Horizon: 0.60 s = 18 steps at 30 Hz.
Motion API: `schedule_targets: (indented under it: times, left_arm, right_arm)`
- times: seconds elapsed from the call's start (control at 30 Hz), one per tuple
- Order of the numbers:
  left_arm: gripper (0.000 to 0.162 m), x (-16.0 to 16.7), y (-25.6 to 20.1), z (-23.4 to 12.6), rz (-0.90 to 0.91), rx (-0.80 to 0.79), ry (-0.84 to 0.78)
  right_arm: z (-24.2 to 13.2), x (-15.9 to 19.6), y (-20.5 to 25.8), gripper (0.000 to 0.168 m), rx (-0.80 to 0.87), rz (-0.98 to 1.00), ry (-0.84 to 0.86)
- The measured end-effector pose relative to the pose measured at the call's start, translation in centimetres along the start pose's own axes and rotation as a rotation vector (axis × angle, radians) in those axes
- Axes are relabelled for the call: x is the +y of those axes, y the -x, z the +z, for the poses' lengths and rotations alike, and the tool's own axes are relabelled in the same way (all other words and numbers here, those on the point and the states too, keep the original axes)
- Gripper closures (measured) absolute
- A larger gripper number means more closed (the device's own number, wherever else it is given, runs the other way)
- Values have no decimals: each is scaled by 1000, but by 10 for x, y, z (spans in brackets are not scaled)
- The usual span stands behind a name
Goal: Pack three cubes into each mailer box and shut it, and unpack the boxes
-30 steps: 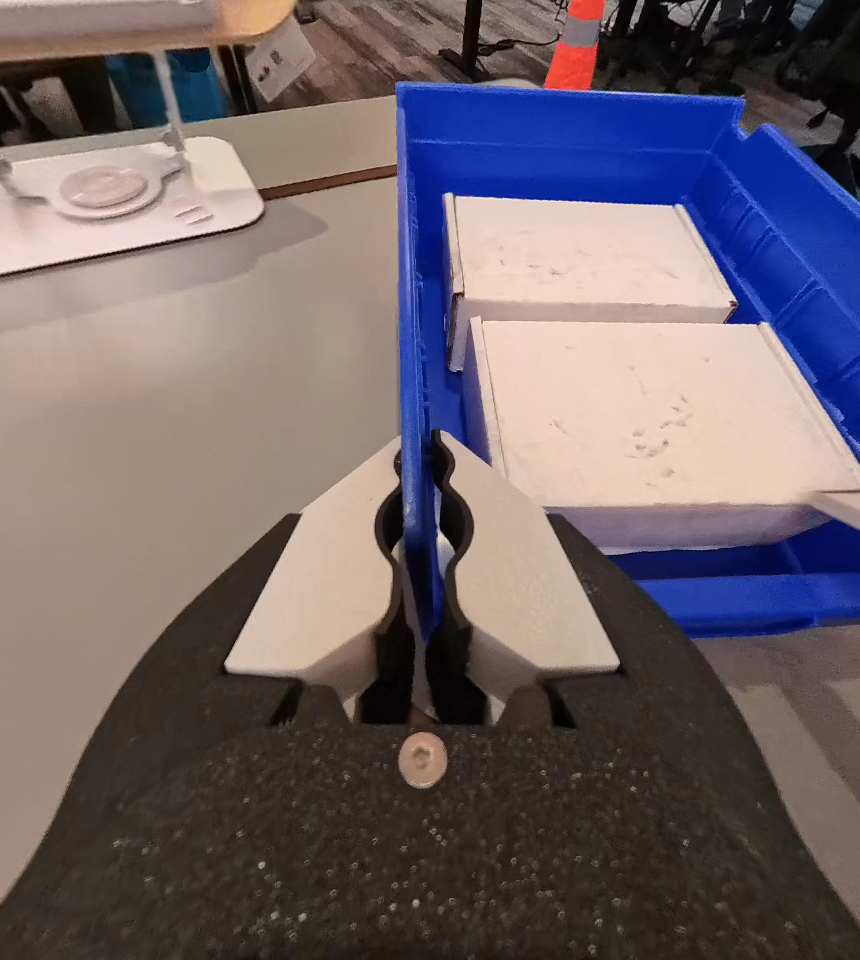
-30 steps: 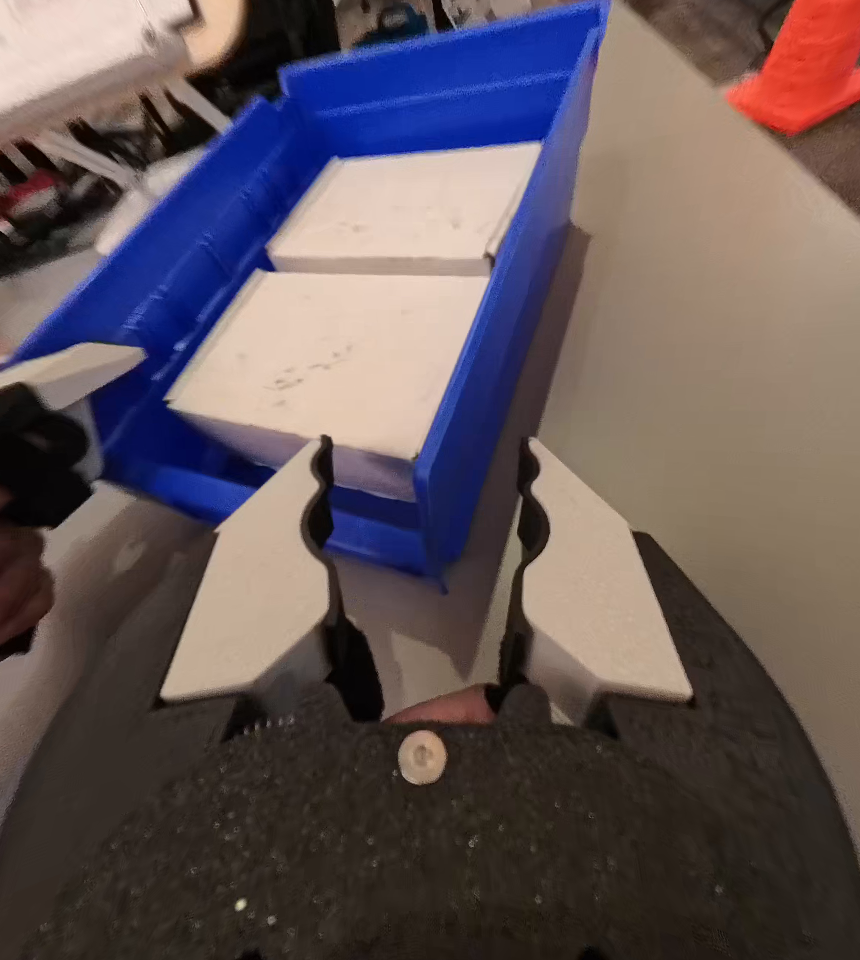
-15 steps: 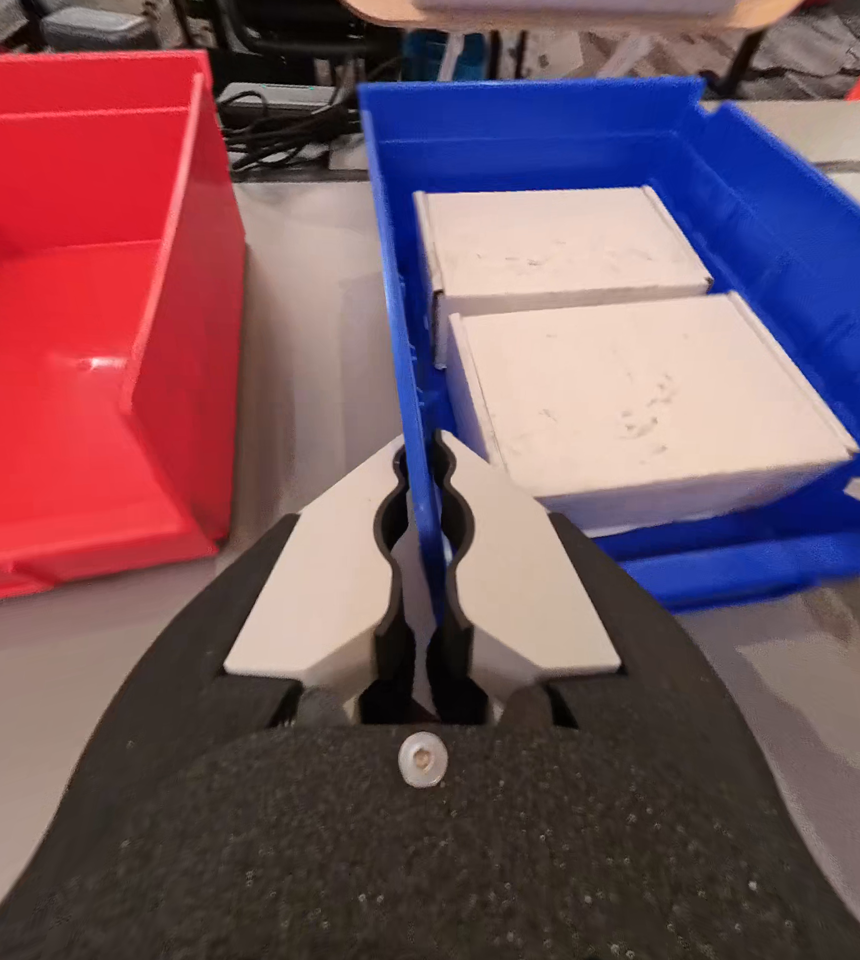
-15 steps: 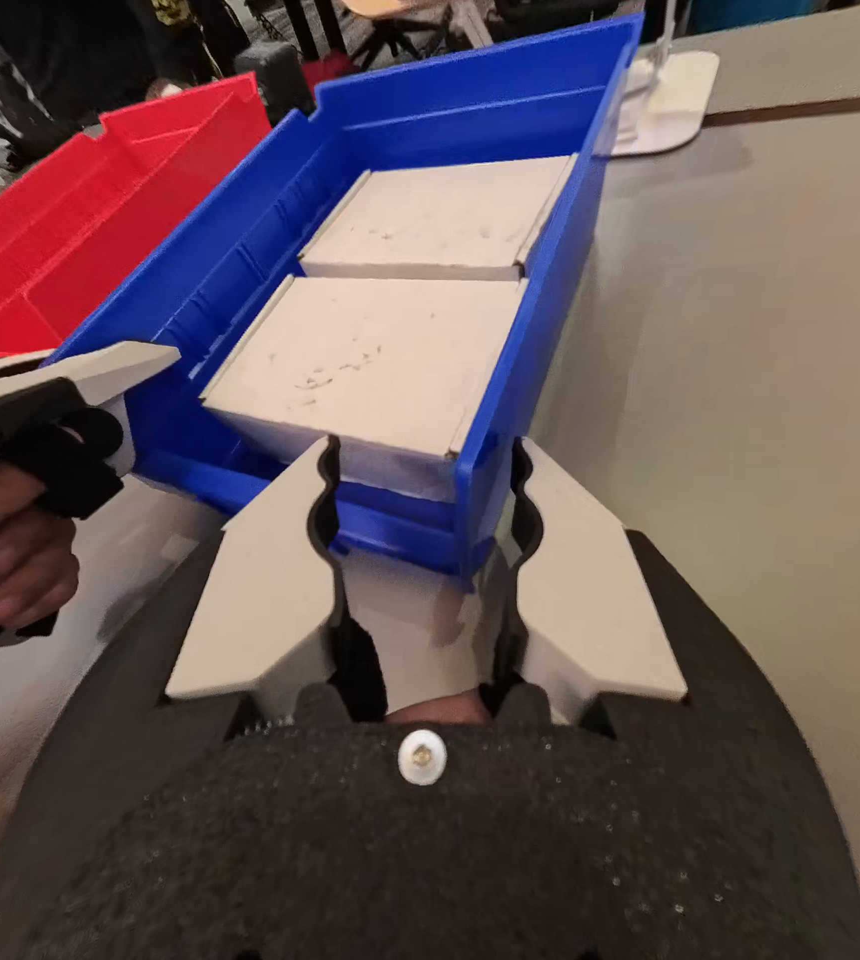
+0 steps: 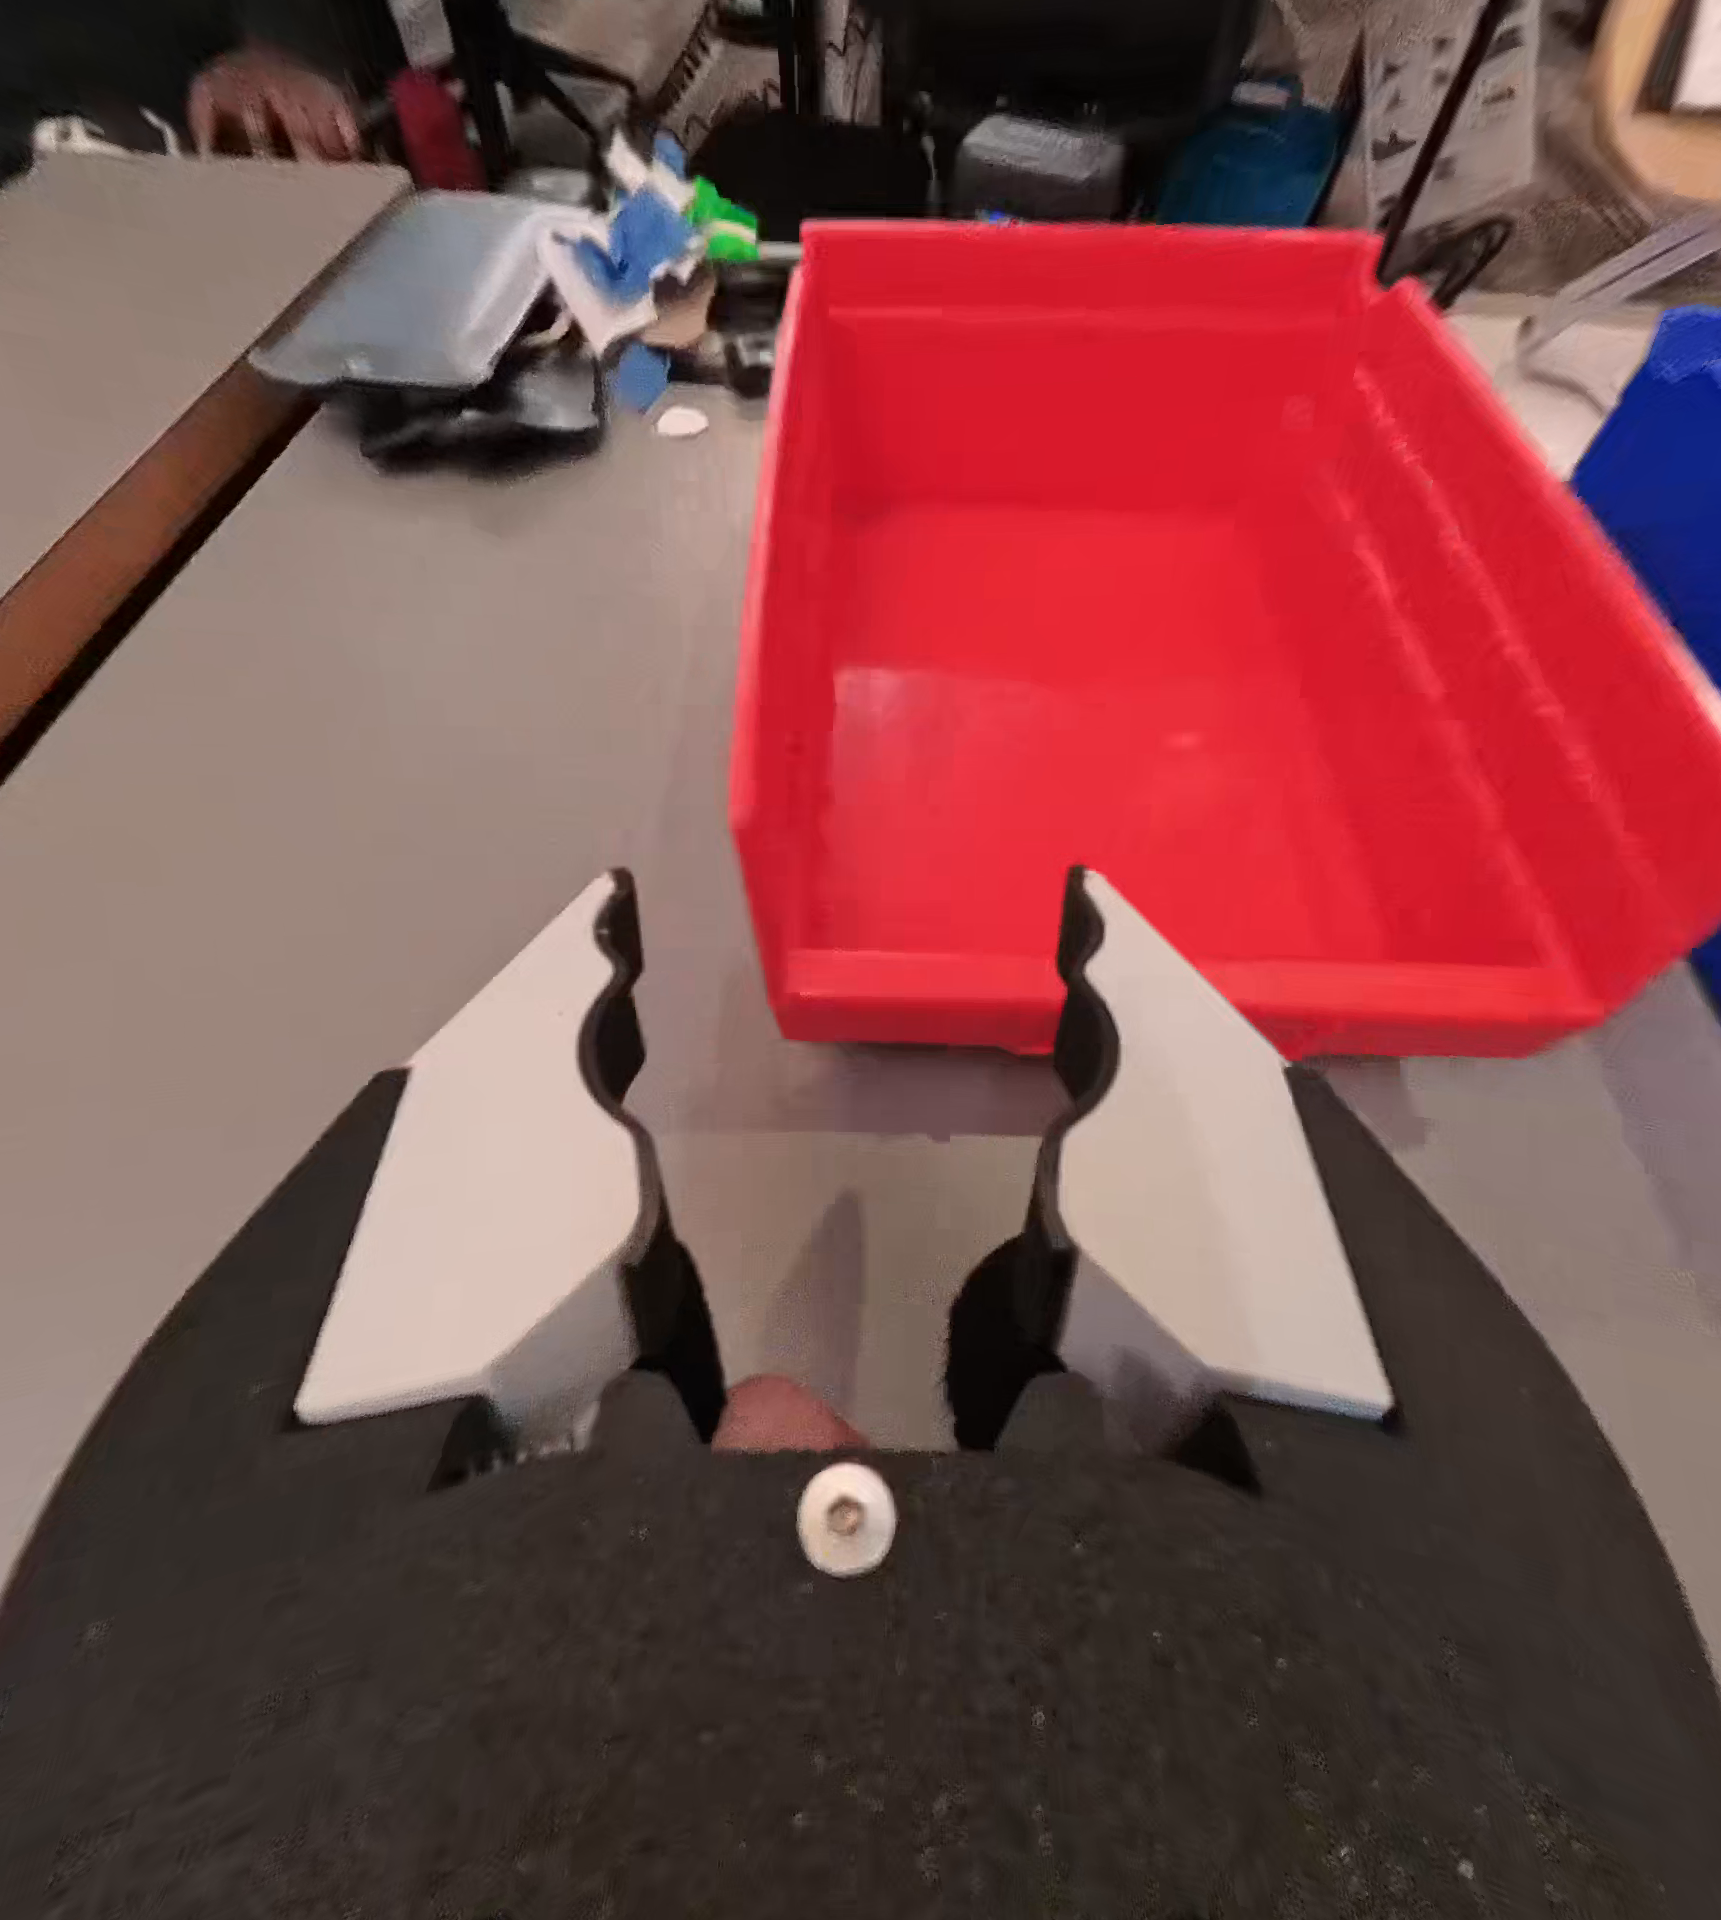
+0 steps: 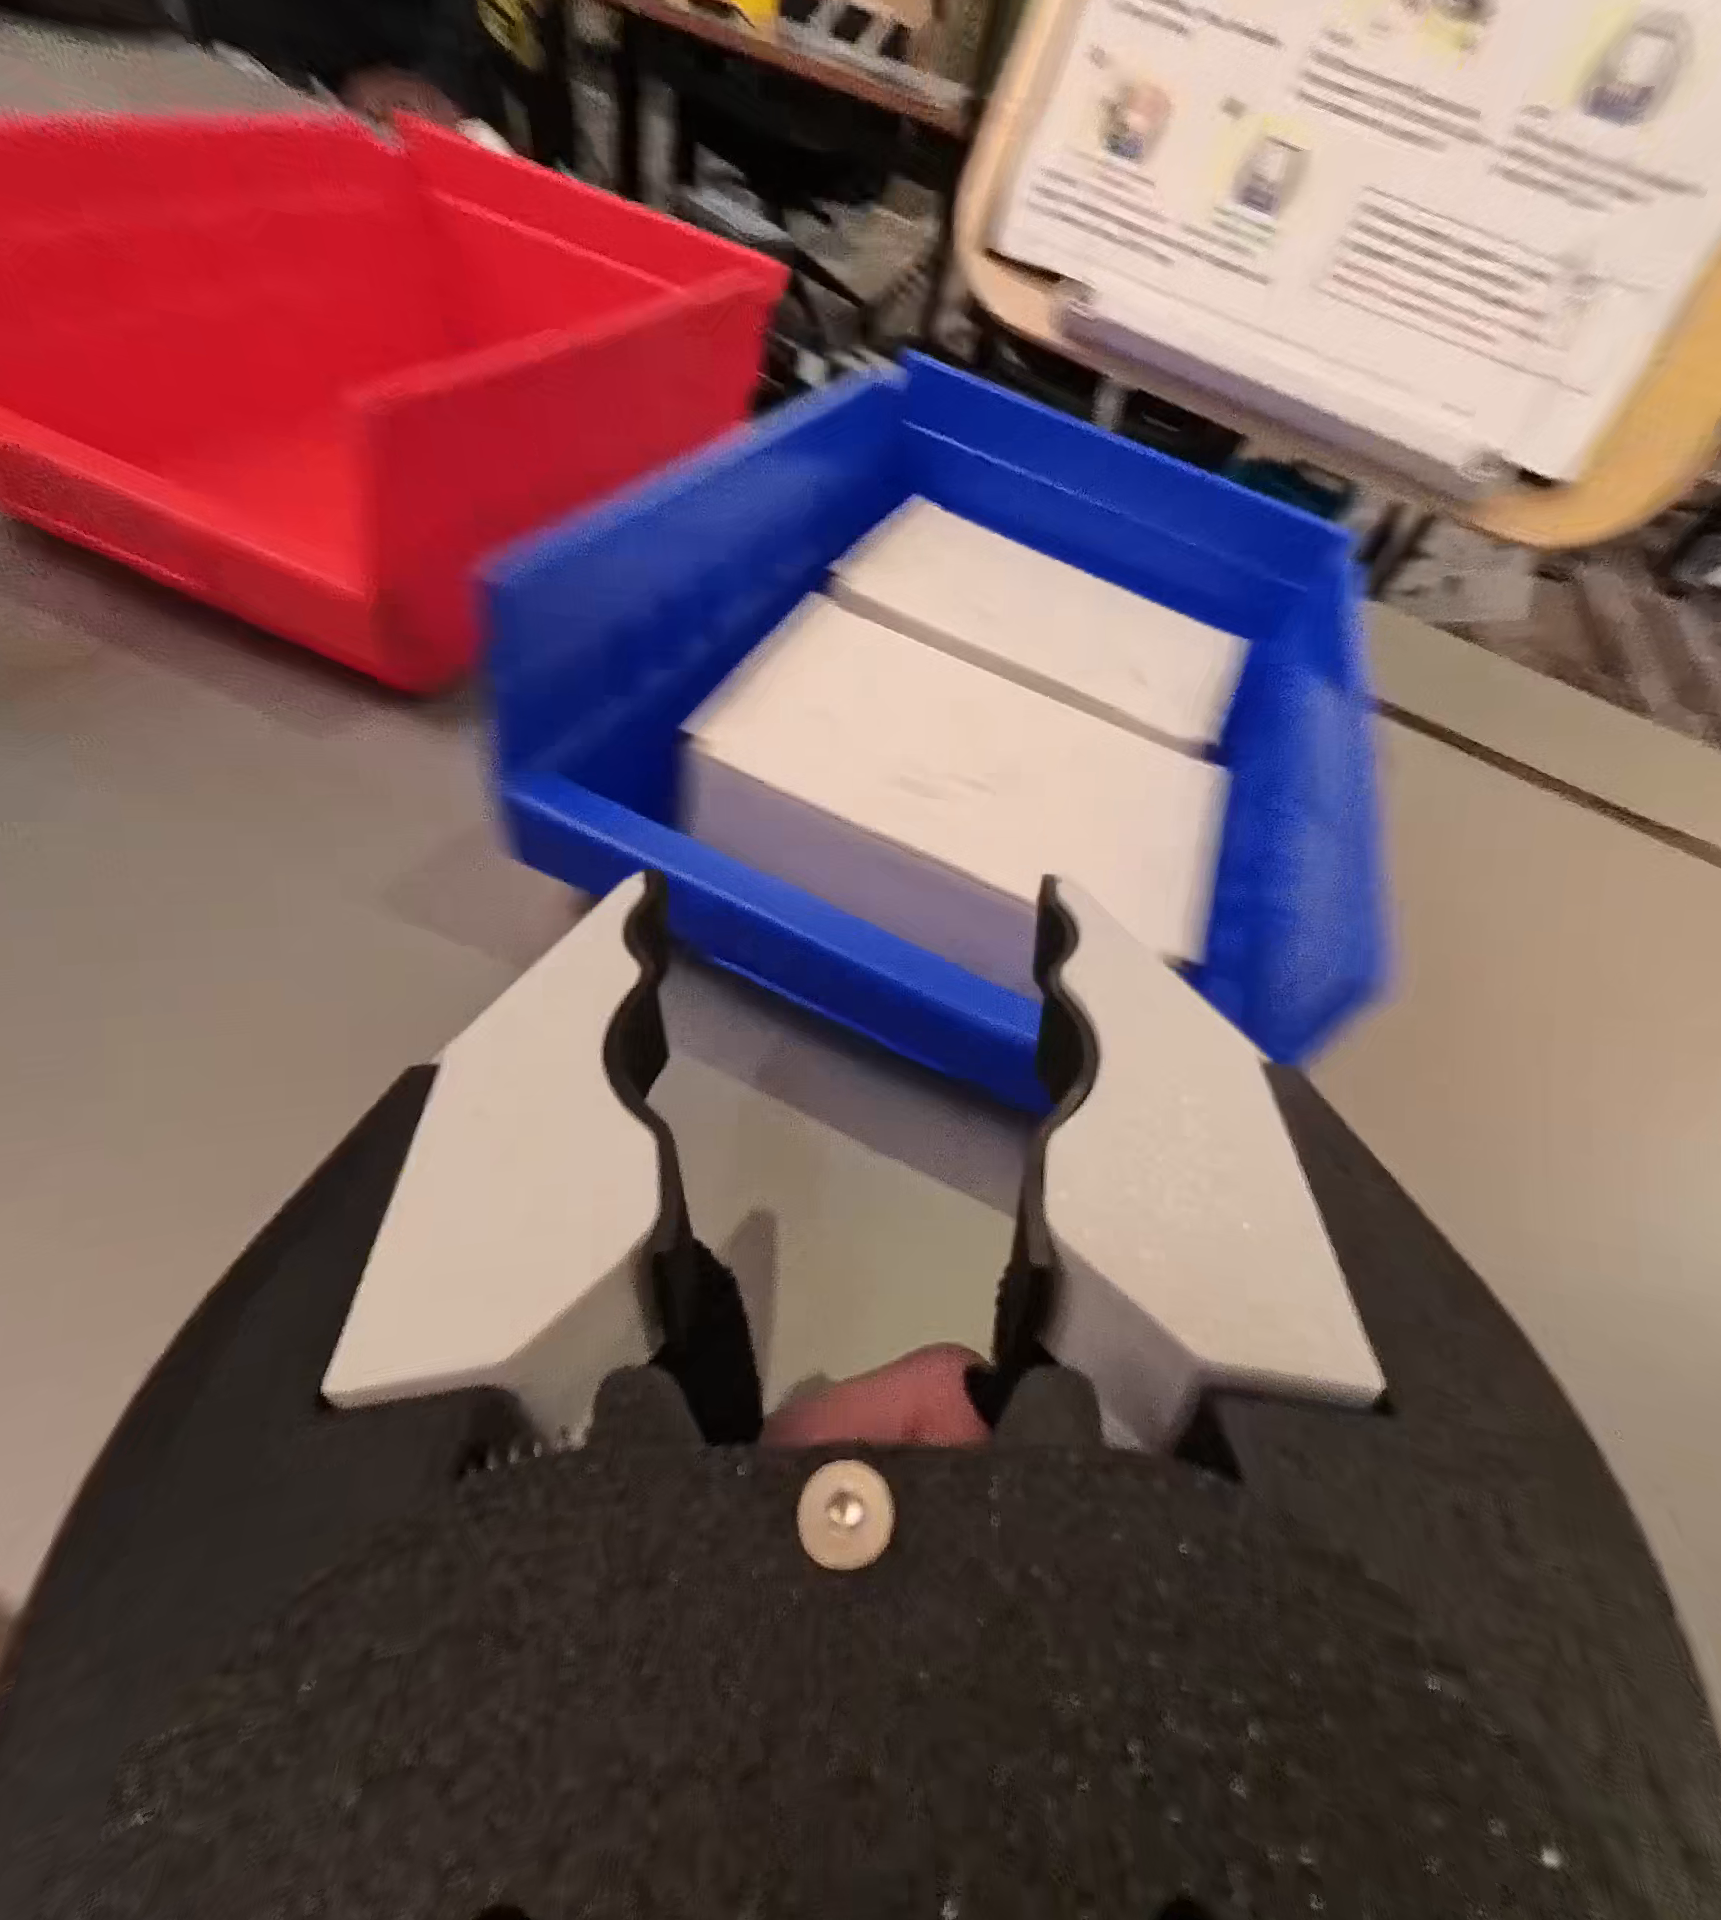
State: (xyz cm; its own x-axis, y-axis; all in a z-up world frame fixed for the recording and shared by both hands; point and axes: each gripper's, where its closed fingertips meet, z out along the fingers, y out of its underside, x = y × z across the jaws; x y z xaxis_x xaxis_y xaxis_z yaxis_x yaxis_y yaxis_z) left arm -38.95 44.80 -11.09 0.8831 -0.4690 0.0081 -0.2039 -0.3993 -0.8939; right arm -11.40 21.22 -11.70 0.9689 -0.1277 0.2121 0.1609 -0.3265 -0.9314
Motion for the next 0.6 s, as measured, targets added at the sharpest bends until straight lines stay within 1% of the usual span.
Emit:
schedule_targets:
  times: [0.07, 0.1, 0.2, 0.23, 0.27, 0.33, 0.4, 0.5, 0.57, 0.6]
  left_arm:
    - [91, 5, 14, 18, -2, 36, 14]
    - [95, 4, 18, 28, 4, 46, 10]
    - [129, 0, 18, 56, 9, 89, 2]
    - [155, 5, 20, 62, 22, 81, 21]
    - [160, 11, 21, 64, 34, 76, 41]
    - [161, 20, 20, 53, 36, 77, 52]
    - [160, 32, 21, 30, 51, 53, 71]
    - [159, 52, 21, -8, 70, 17, 84]
    - [158, 63, 20, -30, 80, 7, 90]
    - [159, 68, 19, -39, 68, 8, 96]
  right_arm:
    - [11, -10, 56, 98, -138, 60, -8]
    - [20, -13, 78, 97, -176, 93, 2]
    - [47, -31, 123, 97, -219, 140, -45]
    - [56, -36, 135, 97, -223, 122, -56]
    - [64, -39, 143, 98, -215, 91, -58]
    - [79, -44, 147, 103, -149, 62, -58]
    - [91, -45, 149, 105, -112, 71, -39]
    - [105, -38, 164, 105, -153, 163, 42]
    - [110, -34, 169, 106, -134, 176, 67]
    - [111, -34, 171, 112, -130, 177, 67]
